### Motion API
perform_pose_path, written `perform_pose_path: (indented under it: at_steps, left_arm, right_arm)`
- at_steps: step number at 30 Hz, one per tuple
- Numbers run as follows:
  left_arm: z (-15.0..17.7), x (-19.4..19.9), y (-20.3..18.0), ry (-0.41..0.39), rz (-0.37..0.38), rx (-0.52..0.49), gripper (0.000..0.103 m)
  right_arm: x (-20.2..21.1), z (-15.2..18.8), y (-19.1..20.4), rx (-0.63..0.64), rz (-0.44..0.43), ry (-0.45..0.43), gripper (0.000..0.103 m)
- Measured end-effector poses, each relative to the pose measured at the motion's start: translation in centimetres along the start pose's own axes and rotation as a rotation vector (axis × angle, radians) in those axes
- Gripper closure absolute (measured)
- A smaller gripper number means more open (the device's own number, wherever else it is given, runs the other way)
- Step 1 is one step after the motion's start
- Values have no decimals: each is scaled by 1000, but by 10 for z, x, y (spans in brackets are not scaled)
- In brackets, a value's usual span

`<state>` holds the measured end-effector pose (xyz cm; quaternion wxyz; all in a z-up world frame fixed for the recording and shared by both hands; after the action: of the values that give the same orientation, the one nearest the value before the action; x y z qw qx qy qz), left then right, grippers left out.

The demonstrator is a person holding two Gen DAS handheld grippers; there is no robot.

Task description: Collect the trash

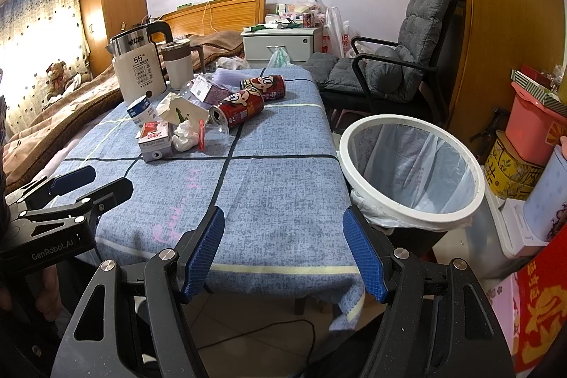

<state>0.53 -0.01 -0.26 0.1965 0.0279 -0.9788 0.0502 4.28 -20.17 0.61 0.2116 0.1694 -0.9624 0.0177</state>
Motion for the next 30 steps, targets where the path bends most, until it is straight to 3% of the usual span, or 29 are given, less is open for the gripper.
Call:
perform_pose_path:
  at_steps: [30]
  left_arm:
    - [2, 1, -1, 2, -1, -5, 23]
  right_arm:
    - [-1, 1, 1, -1, 0, 7, 33]
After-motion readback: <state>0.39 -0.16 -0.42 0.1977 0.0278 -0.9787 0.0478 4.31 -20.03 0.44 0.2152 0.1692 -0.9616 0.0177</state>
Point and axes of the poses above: each gripper's, at about its wrist camera, not at the fingertips, and x roughly against the way its jaws point, y to its left, z to its underside, the point moved 1 cm from there along -x, roughly the way its jaws point, and after that the axes turned 15 degrees about -y, right-handed, at the moved point
